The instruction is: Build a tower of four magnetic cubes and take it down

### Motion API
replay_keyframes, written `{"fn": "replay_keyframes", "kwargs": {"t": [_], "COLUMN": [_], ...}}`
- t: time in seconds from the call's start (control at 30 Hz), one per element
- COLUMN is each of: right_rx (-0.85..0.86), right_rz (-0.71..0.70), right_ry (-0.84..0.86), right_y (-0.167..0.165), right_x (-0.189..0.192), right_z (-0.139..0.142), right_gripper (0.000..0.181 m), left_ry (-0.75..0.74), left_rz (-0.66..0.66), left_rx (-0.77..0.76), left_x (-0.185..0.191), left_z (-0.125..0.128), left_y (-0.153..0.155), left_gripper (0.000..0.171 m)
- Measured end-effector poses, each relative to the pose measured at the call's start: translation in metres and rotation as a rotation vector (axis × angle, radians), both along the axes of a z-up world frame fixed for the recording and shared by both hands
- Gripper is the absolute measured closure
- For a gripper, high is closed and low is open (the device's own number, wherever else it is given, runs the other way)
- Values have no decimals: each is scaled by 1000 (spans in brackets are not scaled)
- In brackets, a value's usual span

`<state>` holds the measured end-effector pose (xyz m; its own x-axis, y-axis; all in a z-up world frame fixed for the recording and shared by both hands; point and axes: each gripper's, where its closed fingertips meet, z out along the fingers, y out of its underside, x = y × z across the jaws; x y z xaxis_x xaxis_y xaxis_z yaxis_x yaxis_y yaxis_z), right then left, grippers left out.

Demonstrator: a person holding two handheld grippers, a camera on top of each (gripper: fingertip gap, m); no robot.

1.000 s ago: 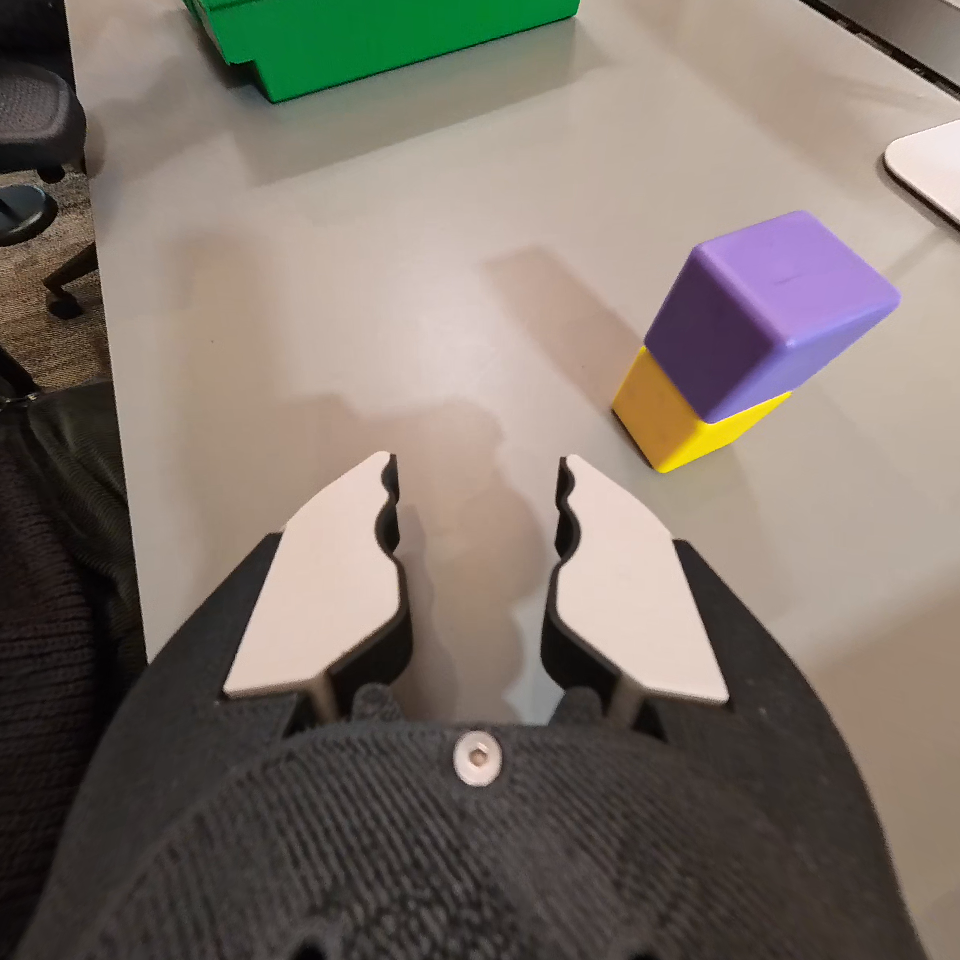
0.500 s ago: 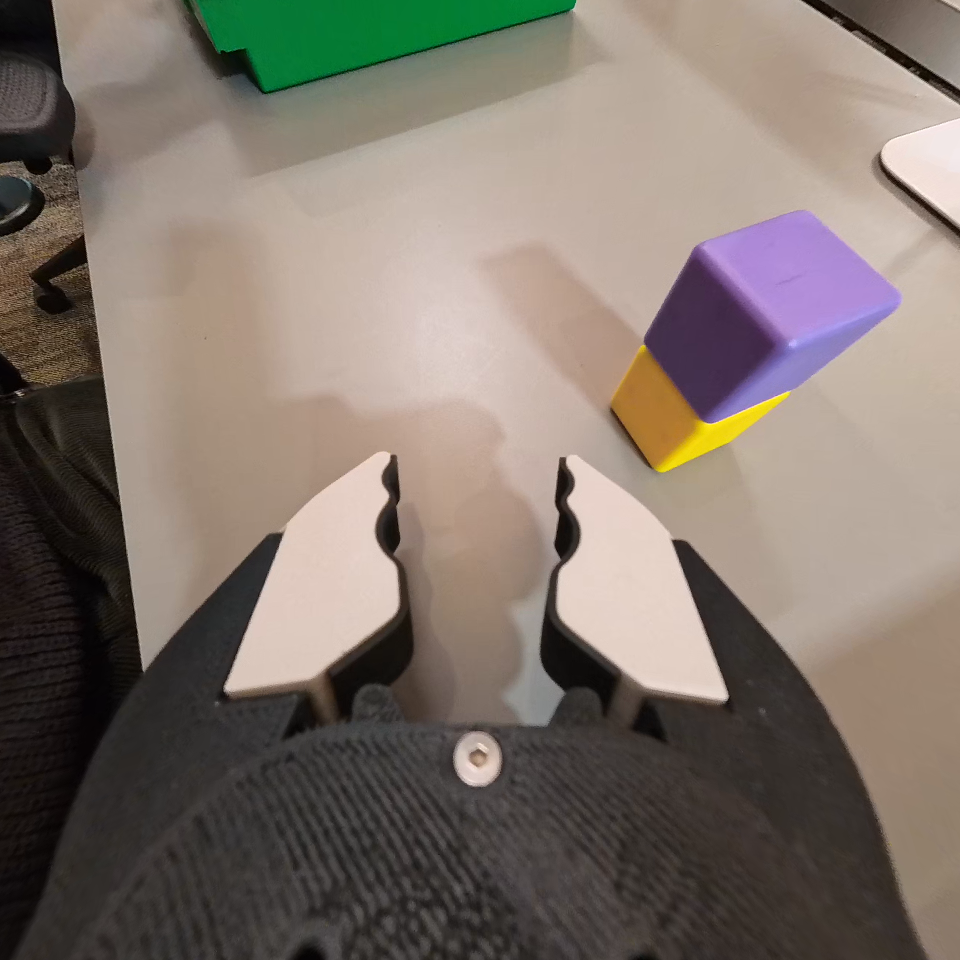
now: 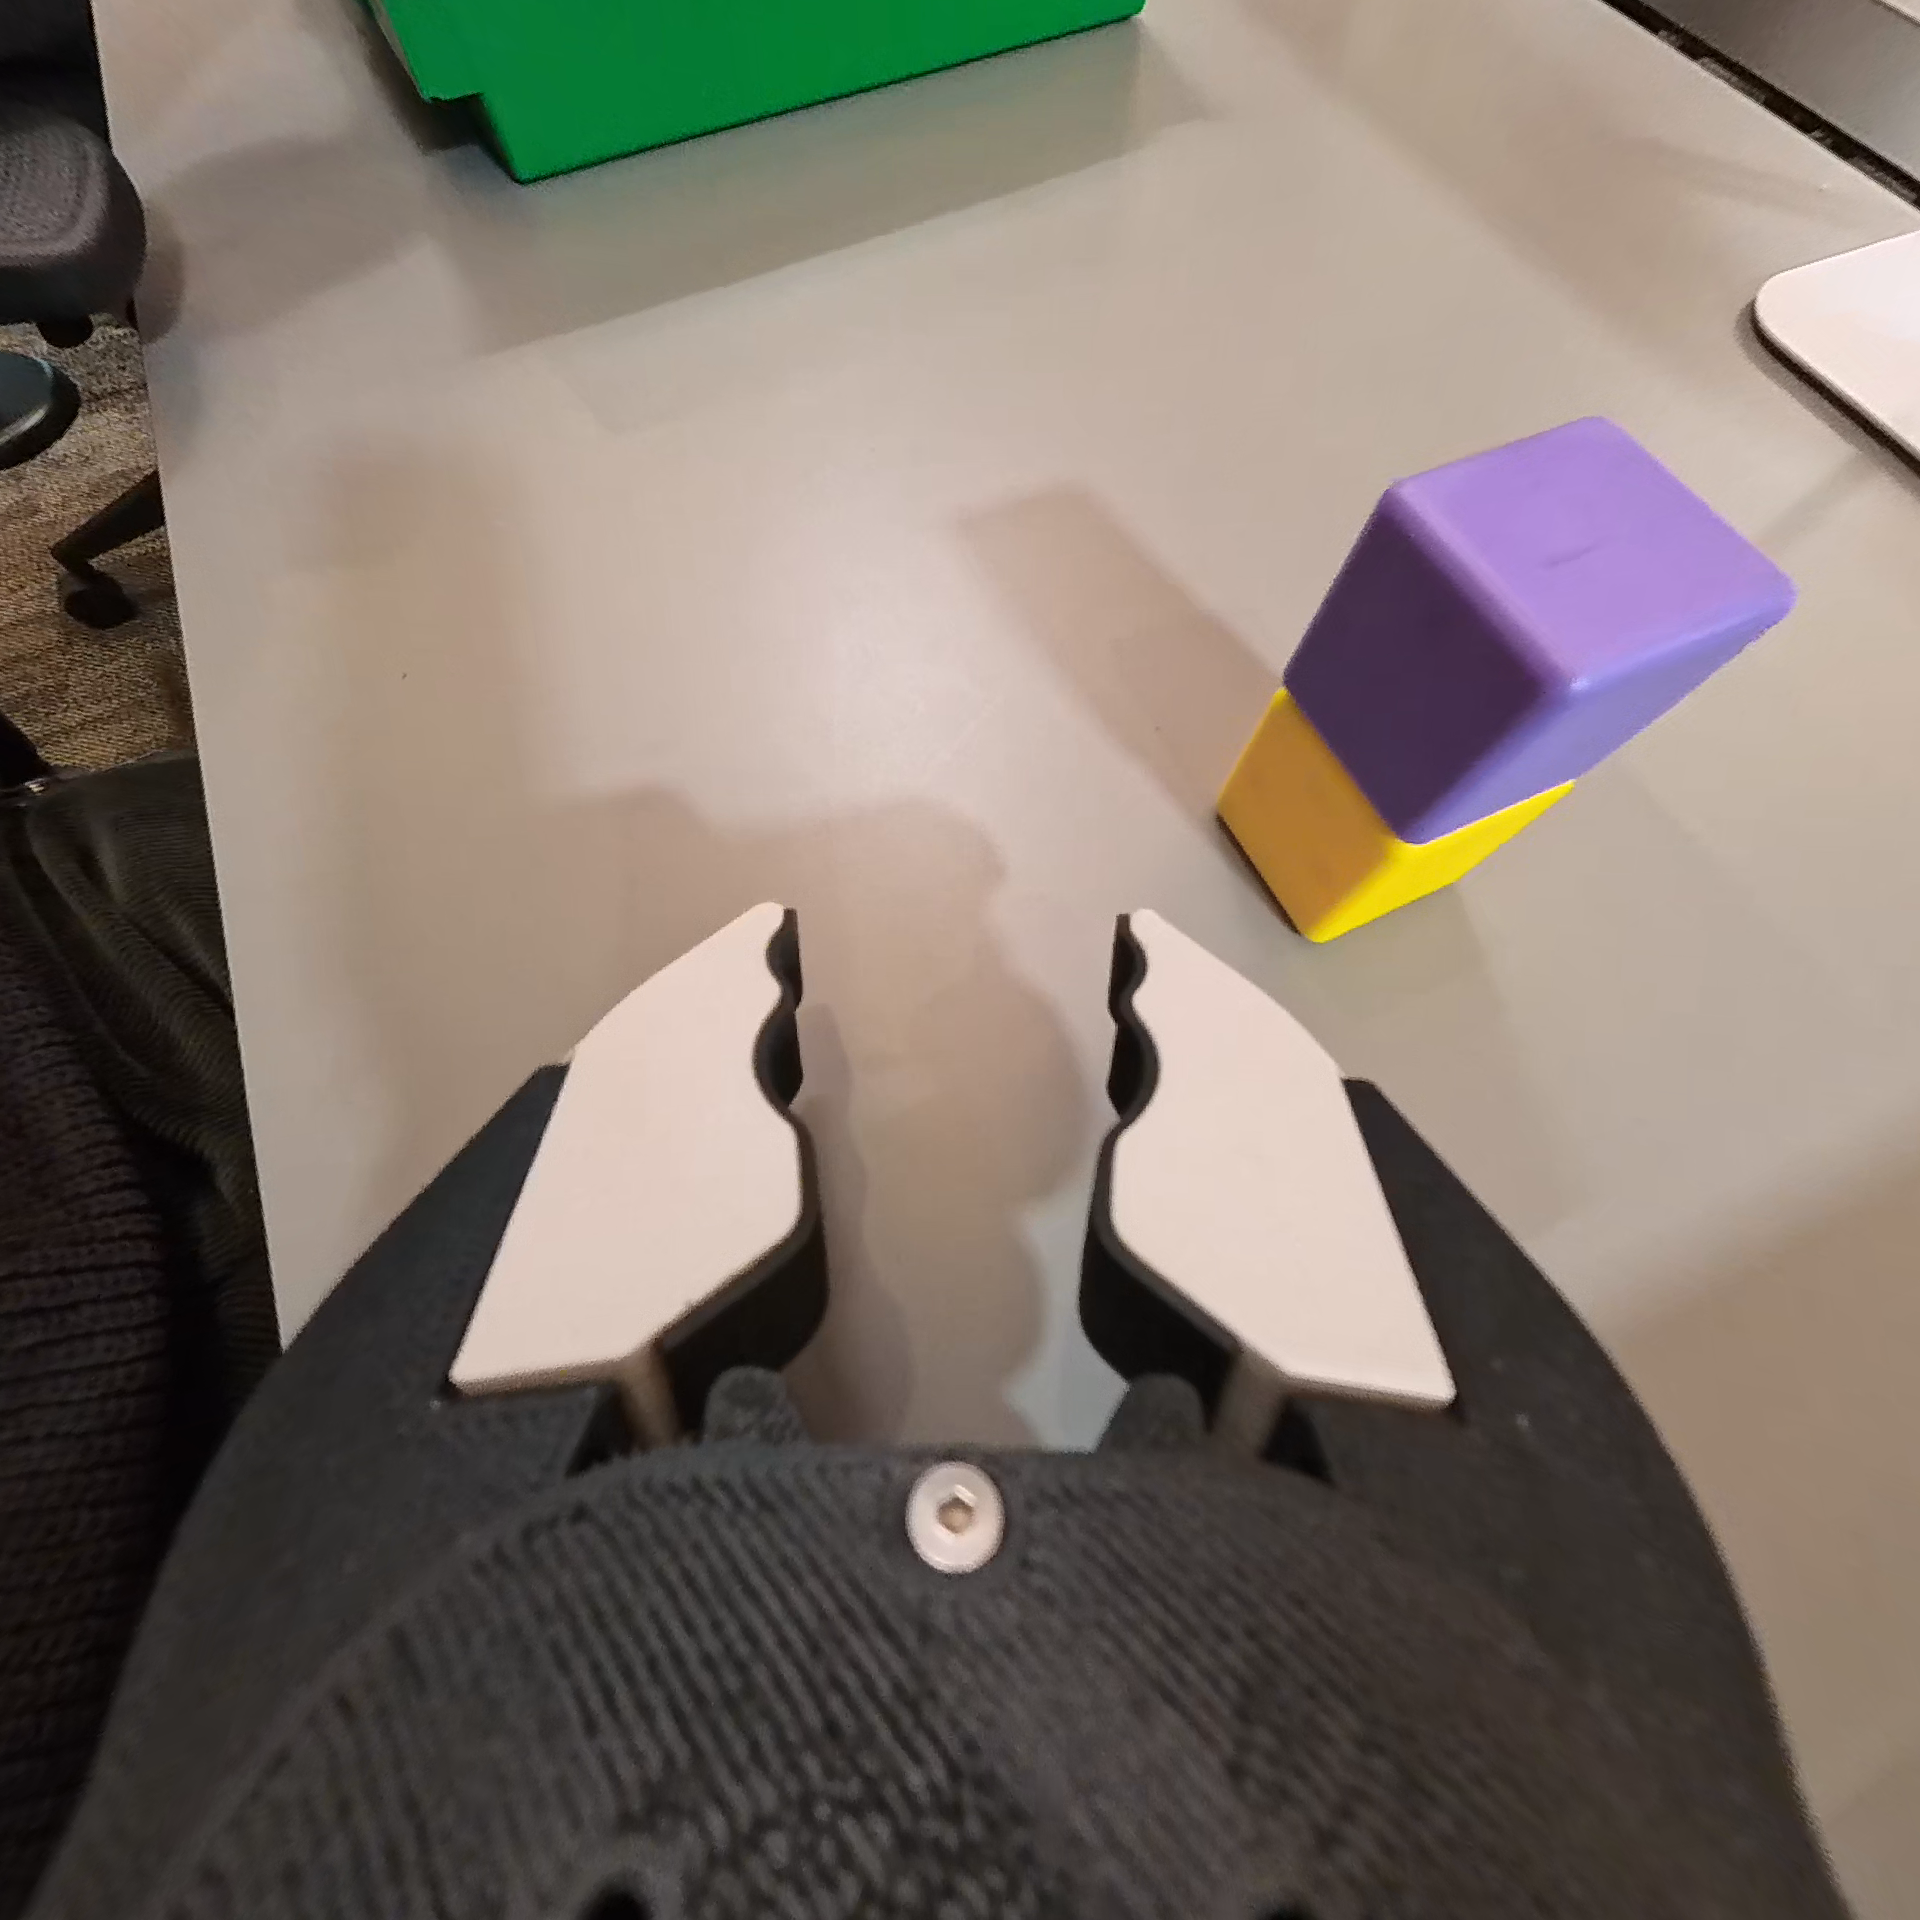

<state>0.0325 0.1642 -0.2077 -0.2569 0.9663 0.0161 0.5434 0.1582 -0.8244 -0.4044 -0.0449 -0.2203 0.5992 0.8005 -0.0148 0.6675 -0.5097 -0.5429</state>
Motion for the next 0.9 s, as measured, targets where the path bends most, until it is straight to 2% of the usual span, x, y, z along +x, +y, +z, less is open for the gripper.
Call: {"fn": "replay_keyframes", "kwargs": {"t": [0.3,0.43,0.7,0.8,0.9], "right_rx": [-28,-34,-34,-34,-30], "right_rz": [-5,-5,-4,-6,-7], "right_ry": [10,11,10,12,15], "right_y": [1,2,1,2,2], "right_x": [0,0,0,0,0], "right_z": [2,3,3,3,3], "right_gripper": [124,124,124,124,124], "left_ry": [140,212,283,312,296], "left_rz": [-139,-222,-452,-541,-632], "left_rx": [-8,-46,115,160,210], "left_x": [11,29,103,132,162], "left_z": [42,78,155,171,177], "left_y": [16,28,80,100,118], "left_gripper": [116,116,116,116,116]}}
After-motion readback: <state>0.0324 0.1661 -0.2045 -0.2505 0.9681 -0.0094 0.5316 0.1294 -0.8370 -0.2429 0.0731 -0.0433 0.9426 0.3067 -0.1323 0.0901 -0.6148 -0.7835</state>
